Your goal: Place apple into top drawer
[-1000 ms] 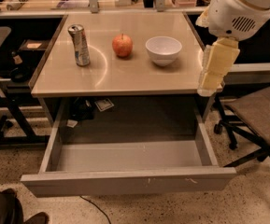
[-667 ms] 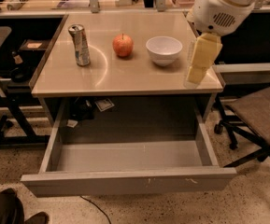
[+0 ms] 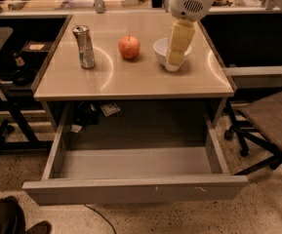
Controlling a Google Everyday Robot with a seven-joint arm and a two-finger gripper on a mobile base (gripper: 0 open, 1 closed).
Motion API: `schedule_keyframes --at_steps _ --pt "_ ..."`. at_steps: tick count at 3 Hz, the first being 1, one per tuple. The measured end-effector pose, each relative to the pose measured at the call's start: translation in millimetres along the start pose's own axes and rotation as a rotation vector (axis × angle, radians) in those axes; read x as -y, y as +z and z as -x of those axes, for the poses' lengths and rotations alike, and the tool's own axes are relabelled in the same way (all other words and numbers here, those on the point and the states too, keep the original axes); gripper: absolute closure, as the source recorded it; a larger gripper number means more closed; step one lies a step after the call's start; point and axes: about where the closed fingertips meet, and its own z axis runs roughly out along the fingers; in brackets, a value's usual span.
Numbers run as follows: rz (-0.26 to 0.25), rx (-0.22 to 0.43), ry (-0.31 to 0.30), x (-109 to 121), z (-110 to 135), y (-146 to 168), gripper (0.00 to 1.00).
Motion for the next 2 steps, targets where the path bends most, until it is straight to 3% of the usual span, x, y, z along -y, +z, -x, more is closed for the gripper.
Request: schedule_keyframes --at_steps 1,2 --pt "0.009 0.020 -0.046 50.0 44.6 40.8 0.00" --pt "-0.001 0.030 -0.047 53.8 48.3 42.3 0.00"
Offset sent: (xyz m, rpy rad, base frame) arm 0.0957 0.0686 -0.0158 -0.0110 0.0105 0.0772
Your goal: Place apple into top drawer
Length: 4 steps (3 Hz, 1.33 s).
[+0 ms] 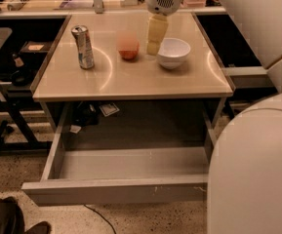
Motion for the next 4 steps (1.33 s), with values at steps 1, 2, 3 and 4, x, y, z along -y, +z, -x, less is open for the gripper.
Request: schedule_keyframes --at_steps 1,2,3,4 --pt "-0.006 -0.011 0.021 7 1 14 0.00" --pt "-0.010 -0.039 0.023 22 4 32 0.00" --pt "-0.003 -0.049 0.023 36 8 47 0.00" --pt "0.007 -0.049 0.025 45 9 59 0.00"
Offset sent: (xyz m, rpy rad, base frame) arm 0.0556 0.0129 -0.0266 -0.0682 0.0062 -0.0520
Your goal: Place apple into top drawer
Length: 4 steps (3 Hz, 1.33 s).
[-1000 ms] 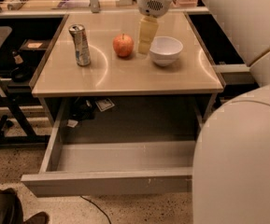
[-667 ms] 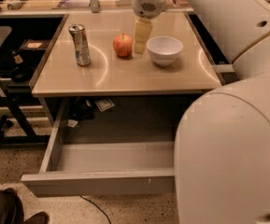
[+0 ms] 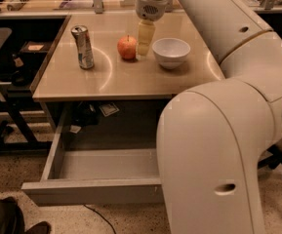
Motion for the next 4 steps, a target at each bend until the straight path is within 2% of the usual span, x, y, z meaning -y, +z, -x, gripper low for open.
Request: schedule_keyframes --at_steps 1,4 --pt "0.017 0.017 -0.009 16 11 22 0.00" --pt "-0.029 0.073 0.019 37 34 42 0.00"
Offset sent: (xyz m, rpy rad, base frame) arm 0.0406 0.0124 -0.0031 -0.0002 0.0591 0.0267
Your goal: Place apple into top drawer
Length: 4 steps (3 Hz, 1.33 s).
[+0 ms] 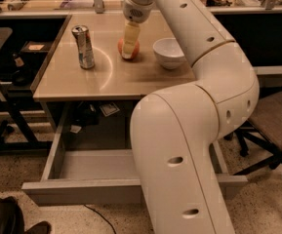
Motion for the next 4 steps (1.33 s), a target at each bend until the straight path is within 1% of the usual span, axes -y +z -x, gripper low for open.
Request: schedule_keyframes --at_steps 1,2,4 --pt "0.005 0.015 0.011 5 5 13 0.00" --pt "0.013 0.025 0.023 7 5 26 0.00" --pt "0.018 0.025 0.048 14 -12 46 0.00"
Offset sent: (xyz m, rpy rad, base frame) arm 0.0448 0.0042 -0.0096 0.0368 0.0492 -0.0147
